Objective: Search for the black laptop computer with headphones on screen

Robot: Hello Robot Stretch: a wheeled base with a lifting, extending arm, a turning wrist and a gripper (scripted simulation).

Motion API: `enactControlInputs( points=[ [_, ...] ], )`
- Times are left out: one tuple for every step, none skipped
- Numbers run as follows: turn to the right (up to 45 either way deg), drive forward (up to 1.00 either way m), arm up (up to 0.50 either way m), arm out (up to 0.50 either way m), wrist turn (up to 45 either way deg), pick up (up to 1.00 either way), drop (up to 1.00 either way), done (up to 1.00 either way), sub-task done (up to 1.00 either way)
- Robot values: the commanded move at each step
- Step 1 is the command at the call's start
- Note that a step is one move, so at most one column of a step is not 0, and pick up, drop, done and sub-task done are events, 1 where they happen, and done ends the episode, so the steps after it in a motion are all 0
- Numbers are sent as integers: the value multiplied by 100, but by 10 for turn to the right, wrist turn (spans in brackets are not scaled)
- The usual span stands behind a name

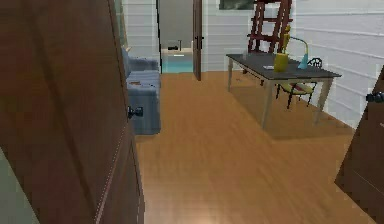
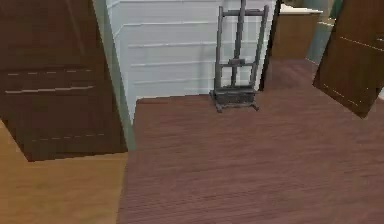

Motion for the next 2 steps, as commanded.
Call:
enactControlInputs(
  points=[
    [0,100,0,0,0,0,0,0,0],
    [0,100,0,0,0,0,0,0,0]
  ],
)
